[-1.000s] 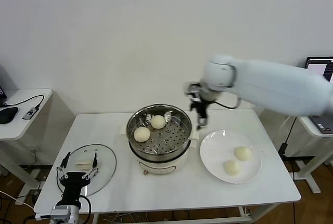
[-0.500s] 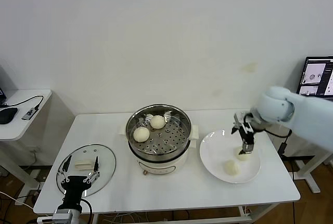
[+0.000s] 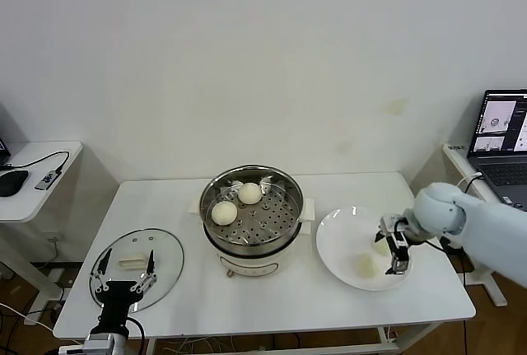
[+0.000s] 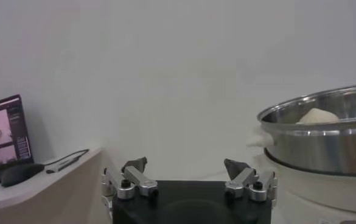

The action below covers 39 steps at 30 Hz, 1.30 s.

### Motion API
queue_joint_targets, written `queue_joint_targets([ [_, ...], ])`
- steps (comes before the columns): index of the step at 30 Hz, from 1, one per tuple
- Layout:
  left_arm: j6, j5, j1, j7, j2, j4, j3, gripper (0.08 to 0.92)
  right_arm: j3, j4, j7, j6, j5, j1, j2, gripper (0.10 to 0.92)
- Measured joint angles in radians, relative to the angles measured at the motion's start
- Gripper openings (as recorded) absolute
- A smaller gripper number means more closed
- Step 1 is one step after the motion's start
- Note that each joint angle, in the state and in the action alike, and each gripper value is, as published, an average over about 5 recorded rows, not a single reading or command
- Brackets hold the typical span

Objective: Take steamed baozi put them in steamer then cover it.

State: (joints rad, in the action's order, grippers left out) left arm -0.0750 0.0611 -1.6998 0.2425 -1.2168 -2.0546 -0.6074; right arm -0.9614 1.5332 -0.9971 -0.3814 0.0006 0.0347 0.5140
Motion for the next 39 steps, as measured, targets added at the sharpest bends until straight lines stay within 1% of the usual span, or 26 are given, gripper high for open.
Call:
queue_joint_targets([
  [12, -0.002, -0.003, 0.006, 0.0, 0.002, 0.012, -0.006, 0.823, 0.068, -0.095, 0.025, 0.019, -0.039, -0.088, 0.077, 0.823],
  [20, -0.002, -0.005, 0.006, 0.0, 0.005, 0.016, -0.008, 0.823, 0.085, -0.125, 0.026, 0.007, -0.049, -0.121, 0.111, 0.819],
  [23, -0.002, -0.005, 0.006, 0.001, 0.004, 0.017, -0.009, 0.823, 0.09, -0.133, 0.025, 0.003, -0.053, -0.124, 0.119, 0.793],
  [33, -0.002, -0.007, 0.008, 0.002, 0.001, 0.015, -0.007, 0.823, 0.098, -0.145, 0.013, -0.005, -0.057, -0.122, 0.133, 0.659],
  [36, -0.001, -0.007, 0.008, 0.002, 0.0, 0.013, -0.007, 0.823, 0.1, -0.147, 0.007, -0.005, -0.054, -0.114, 0.136, 0.632],
  [39, -0.001, -0.007, 0.008, 0.004, 0.0, 0.012, -0.008, 0.823, 0.099, -0.147, 0.0, -0.005, -0.047, -0.098, 0.135, 0.621],
])
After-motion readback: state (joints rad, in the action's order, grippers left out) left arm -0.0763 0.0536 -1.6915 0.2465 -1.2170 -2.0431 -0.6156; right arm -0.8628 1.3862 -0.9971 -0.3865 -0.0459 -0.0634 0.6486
